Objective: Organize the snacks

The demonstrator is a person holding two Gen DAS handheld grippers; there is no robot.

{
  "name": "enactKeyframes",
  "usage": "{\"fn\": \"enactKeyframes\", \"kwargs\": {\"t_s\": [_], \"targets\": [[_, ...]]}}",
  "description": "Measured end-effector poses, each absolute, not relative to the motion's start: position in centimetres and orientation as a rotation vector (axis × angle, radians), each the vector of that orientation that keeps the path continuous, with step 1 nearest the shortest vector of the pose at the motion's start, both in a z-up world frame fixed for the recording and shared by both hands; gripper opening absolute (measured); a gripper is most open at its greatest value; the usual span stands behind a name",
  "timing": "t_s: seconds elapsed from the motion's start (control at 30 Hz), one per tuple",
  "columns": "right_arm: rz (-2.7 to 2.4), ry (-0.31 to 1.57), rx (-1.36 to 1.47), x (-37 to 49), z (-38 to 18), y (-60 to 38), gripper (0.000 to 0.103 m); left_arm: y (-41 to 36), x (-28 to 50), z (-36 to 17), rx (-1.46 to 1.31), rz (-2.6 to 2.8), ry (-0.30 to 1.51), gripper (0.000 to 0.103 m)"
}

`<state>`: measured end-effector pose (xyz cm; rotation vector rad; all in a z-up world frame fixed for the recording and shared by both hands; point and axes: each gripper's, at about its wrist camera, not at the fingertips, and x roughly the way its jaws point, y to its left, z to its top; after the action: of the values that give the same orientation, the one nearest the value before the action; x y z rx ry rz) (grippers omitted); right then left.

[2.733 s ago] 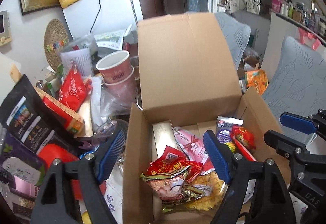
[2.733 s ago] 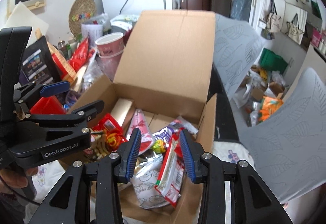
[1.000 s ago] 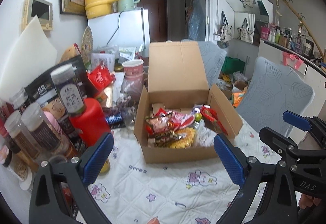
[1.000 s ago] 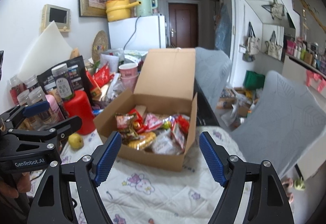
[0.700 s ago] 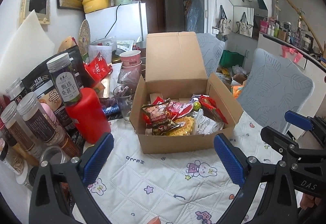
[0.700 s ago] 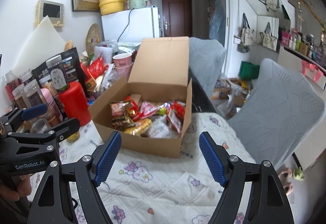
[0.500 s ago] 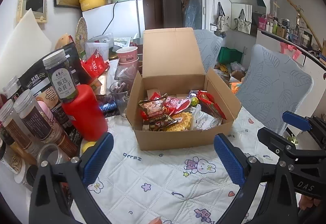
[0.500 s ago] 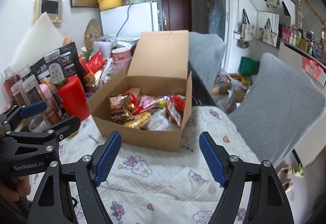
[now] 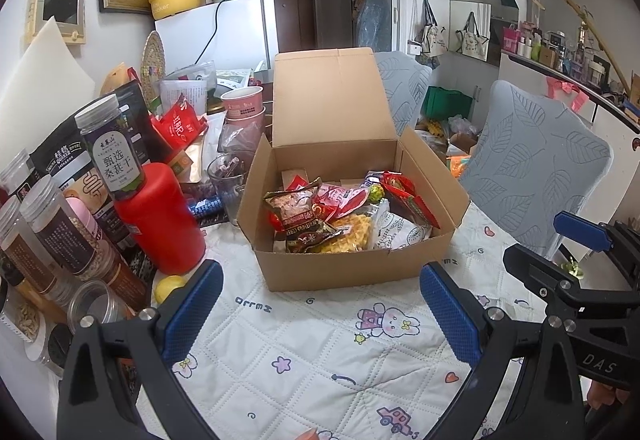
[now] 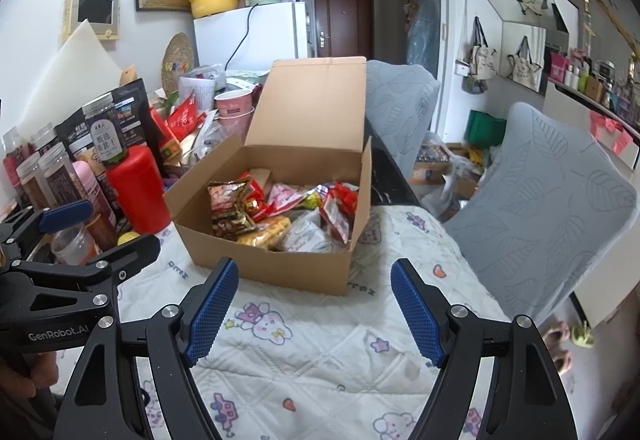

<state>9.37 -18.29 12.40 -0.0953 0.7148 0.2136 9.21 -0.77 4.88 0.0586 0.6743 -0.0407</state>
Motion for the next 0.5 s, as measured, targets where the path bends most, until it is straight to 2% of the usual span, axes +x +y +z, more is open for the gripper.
{"fn": "enactKeyframes", "kwargs": {"t_s": [0.5], "targets": [[0.203, 0.719, -0.098, 9.38, 12.35, -18.49, 0.079, -0.77, 9.31, 4.76, 0.054, -0.047, 0.682, 0.101]]}}
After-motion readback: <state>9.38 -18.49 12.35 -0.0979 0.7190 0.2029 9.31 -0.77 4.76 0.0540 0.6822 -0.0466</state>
